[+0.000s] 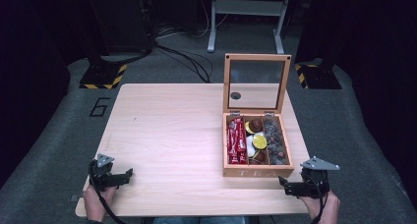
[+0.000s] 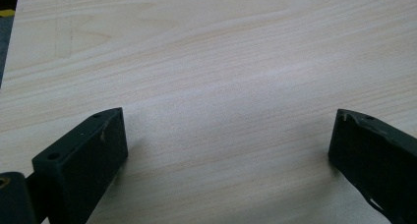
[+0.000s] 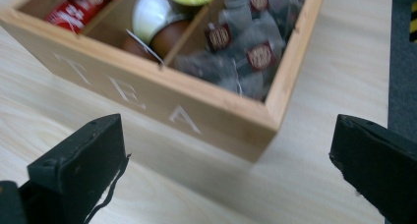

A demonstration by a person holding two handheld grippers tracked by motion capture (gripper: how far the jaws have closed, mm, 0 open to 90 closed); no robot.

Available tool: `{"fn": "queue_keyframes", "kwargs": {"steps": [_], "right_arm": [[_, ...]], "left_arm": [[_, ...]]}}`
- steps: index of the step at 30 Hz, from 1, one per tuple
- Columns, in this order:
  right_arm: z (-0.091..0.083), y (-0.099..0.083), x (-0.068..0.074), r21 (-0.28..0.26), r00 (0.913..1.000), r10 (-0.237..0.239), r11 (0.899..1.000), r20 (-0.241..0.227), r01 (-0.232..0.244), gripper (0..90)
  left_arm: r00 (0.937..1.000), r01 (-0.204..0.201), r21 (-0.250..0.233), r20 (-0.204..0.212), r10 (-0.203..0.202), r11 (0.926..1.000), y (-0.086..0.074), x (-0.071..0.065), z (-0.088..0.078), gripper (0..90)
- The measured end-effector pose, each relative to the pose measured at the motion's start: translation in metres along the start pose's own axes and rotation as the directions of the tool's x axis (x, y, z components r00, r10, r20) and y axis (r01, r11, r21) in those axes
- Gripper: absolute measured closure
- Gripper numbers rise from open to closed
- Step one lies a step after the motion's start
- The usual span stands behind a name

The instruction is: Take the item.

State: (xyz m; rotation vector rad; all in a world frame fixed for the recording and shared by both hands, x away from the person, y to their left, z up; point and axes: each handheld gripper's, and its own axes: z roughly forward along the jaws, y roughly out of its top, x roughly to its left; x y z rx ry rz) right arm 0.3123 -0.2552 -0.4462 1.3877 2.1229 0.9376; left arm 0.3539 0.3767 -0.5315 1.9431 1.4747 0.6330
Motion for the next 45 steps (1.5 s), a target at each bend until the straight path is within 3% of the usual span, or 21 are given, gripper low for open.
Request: {"fn": "queue_keyframes", "kwargs": {"steps": [7, 12, 19, 39, 45], "right_arm": [[0.004, 0.025, 0.005, -0.022, 0.9985, -0.033, 0.999, -0.044, 0.032, 0.0], [0.023, 0.047, 0.013, -0.031, 0.994, -0.075, 0.997, -0.08, 0.073, 0.0], [0.045, 0.066, 0.015, -0.031, 0.9913, -0.066, 0.998, -0.114, 0.063, 0.0], [0.089, 0.085, 0.013, 0.029, 0.9927, -0.037, 0.999, -0.115, 0.04, 1.7], [0.101, 0.089, 0.015, 0.044, 0.9937, -0.027, 0.999, -0.109, 0.032, 15.6]], "left_arm": [[1.0, -0.001, 0.0, 0.0, 0.001, 1.0, 0.0, 0.0, 0.0, 1.2], [1.0, -0.001, 0.0, 0.0, 0.001, 1.0, 0.0, 0.0, 0.0, 1.3], [1.0, -0.001, 0.0, 0.0, 0.001, 1.0, 0.0, 0.0, 0.0, 1.3], [1.0, -0.001, 0.0, 0.0, 0.001, 1.0, 0.0, 0.0, 0.0, 1.4], [1.0, -0.002, 0.0, 0.001, 0.002, 1.0, 0.0, 0.0, 0.0, 1.4]]}}
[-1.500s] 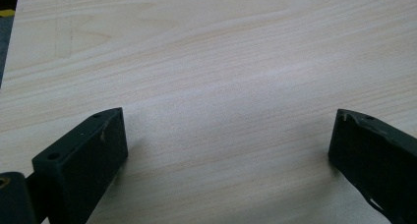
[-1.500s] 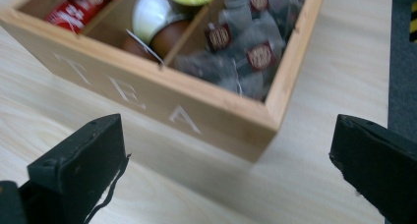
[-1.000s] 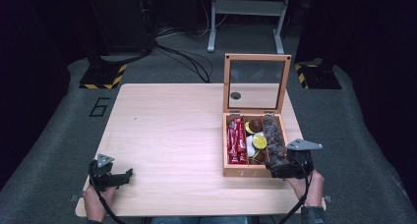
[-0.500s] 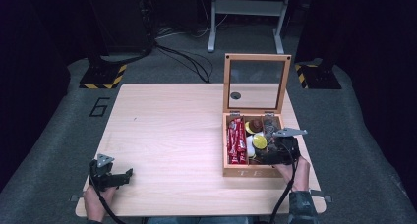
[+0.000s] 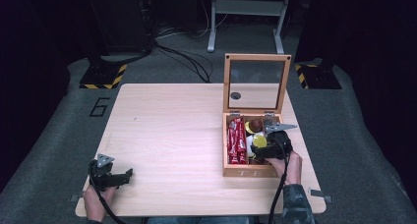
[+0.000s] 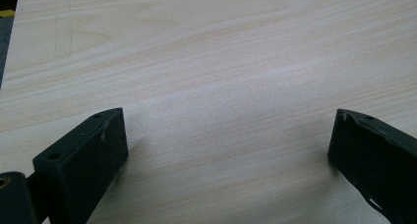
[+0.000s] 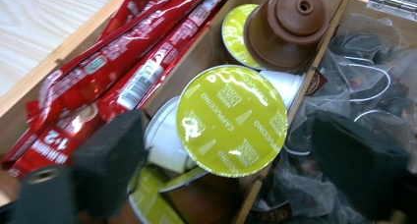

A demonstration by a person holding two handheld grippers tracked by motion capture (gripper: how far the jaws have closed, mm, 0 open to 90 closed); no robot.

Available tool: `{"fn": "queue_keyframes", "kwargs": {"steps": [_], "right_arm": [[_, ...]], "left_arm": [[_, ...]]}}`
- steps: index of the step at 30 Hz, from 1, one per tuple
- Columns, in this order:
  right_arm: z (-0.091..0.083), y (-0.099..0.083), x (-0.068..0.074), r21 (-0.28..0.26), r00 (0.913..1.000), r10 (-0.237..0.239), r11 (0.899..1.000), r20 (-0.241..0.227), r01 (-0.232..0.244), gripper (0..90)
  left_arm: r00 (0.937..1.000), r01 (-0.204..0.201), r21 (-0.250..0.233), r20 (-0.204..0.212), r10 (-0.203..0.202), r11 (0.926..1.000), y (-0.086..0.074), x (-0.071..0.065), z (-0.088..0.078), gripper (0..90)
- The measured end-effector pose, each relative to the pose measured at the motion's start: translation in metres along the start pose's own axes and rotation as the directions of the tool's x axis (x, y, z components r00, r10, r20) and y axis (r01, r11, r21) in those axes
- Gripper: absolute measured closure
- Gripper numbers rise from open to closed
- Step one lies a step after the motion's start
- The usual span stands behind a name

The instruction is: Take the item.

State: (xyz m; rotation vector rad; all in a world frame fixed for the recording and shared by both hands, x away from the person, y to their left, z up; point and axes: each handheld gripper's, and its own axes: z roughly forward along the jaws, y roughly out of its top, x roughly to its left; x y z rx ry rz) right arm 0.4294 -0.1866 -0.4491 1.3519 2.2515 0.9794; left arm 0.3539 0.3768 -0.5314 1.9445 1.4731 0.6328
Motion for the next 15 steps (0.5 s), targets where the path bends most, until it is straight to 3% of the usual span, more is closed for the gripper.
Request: {"fn": "queue_keyframes", "kwargs": {"steps": [7, 15], "right_arm": [[0.0062, 0.0013, 0.001, 0.014, 0.9994, 0.015, 1.0, 0.032, -0.015, 27.5], [0.0058, 0.0007, 0.0, 0.02, 0.9989, 0.016, 1.0, 0.043, -0.017, 32.1]], "left_arm": [[1.0, -0.001, -0.001, 0.0, 0.001, 1.0, -0.0001, -0.0001, -0.0001, 1.5], [1.0, 0.001, -0.002, 0.0, -0.001, 1.0, -0.0001, -0.0003, 0.0, 1.5]]}}
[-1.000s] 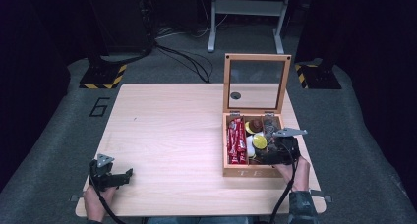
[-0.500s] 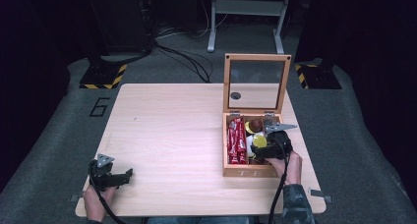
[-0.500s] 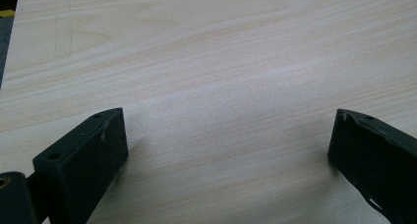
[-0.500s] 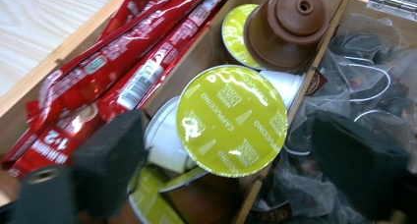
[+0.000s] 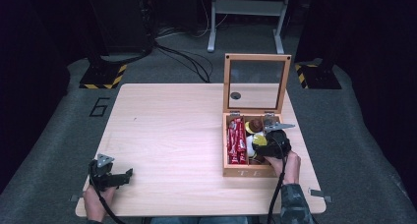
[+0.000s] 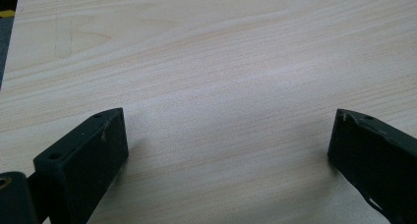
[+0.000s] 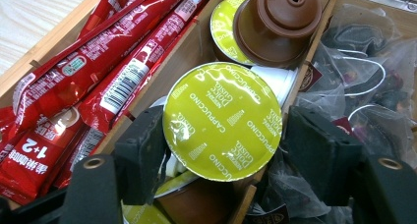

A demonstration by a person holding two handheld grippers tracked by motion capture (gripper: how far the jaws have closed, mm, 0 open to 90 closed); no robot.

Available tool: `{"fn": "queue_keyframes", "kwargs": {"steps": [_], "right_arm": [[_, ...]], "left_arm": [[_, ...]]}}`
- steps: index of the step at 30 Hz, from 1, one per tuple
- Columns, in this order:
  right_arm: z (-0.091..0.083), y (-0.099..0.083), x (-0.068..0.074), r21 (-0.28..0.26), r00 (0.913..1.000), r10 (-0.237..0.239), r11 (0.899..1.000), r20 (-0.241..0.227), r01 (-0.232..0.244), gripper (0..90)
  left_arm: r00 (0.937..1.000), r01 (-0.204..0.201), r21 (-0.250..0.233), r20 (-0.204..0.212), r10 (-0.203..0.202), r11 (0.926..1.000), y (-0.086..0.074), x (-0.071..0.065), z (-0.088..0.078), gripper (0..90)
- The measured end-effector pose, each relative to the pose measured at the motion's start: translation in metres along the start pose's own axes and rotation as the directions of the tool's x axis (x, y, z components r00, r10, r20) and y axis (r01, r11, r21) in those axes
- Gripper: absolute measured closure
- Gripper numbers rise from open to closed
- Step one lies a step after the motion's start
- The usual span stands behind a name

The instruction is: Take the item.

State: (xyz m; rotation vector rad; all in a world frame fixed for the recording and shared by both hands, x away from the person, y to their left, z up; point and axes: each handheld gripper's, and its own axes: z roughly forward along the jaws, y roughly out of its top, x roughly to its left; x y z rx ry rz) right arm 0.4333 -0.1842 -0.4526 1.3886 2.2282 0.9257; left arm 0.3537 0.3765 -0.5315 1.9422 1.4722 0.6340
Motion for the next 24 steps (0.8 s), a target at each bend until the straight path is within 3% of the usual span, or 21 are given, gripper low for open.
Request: {"fn": "queue_keyframes", "kwargs": {"steps": [10, 24], "right_arm": [[-0.0034, 0.0005, 0.0021, -0.022, 0.9999, -0.003, 1.0, 0.013, 0.003, 37.1], [-0.0059, 0.002, 0.0062, -0.026, 0.9995, -0.026, 0.999, 0.017, 0.027, 35.6]], "left_arm": [[1.0, 0.0, 0.001, -0.001, 0.0, 1.0, 0.0, 0.0, -0.0001, 1.5], [1.0, -0.001, 0.0, 0.0, 0.001, 1.0, 0.0, 0.0, 0.0, 1.5]]}}
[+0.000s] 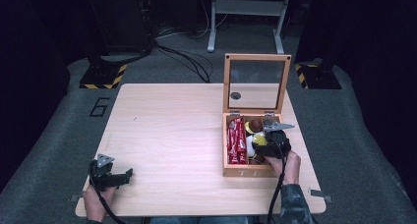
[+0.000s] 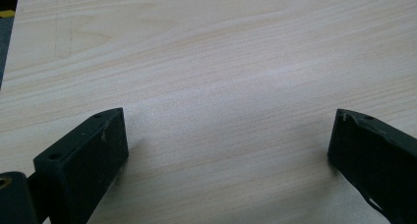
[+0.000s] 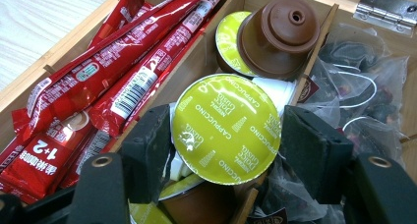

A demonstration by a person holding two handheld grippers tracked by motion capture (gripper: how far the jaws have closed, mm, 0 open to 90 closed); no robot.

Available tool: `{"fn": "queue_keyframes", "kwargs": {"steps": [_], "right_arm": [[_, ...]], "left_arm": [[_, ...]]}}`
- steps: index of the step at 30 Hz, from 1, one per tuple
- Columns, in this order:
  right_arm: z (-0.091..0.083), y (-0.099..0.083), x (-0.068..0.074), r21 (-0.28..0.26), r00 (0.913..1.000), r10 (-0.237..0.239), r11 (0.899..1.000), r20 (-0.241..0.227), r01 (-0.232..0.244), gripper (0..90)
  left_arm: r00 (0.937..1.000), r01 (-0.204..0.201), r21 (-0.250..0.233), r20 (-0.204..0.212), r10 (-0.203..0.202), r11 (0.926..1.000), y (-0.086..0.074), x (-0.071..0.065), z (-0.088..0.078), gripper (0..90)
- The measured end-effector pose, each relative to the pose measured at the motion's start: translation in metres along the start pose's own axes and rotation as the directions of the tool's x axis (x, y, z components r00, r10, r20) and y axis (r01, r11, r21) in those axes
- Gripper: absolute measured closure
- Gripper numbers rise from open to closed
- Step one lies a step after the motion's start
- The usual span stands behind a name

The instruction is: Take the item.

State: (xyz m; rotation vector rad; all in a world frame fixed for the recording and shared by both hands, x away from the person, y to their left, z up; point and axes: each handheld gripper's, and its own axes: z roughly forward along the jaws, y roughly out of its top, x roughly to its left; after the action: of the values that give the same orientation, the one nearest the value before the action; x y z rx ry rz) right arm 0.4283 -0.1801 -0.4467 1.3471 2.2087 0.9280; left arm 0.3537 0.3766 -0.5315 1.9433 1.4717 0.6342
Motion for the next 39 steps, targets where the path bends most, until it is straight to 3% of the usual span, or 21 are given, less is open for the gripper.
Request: {"fn": "queue_keyframes", "kwargs": {"steps": [7, 13, 17, 39], "right_arm": [[0.004, 0.002, 0.0, 0.013, 0.9997, -0.015, 1.0, 0.018, 0.015, 34.3], [0.01, 0.005, 0.0, 0.056, 0.9992, -0.002, 0.998, 0.04, -0.001, 32.5], [0.008, 0.004, 0.002, 0.041, 0.9986, -0.002, 0.999, 0.053, 0.0, 36.3], [-0.005, 0.009, 0.005, -0.017, 0.9984, -0.02, 1.0, 0.053, 0.021, 36.7]], "left_arm": [[1.0, 0.0, 0.0, 0.0, 0.0, 1.0, 0.0, 0.0, 0.0, 1.5], [1.0, 0.0, 0.0, 0.0, 0.0, 1.0, 0.0, 0.0, 0.0, 1.5], [1.0, 0.0, 0.0, 0.0, 0.0, 1.0, 0.0, 0.0, 0.0, 1.5], [1.0, 0.001, 0.0, 0.0, -0.001, 1.0, 0.0, 0.0, 0.0, 1.5]]}}
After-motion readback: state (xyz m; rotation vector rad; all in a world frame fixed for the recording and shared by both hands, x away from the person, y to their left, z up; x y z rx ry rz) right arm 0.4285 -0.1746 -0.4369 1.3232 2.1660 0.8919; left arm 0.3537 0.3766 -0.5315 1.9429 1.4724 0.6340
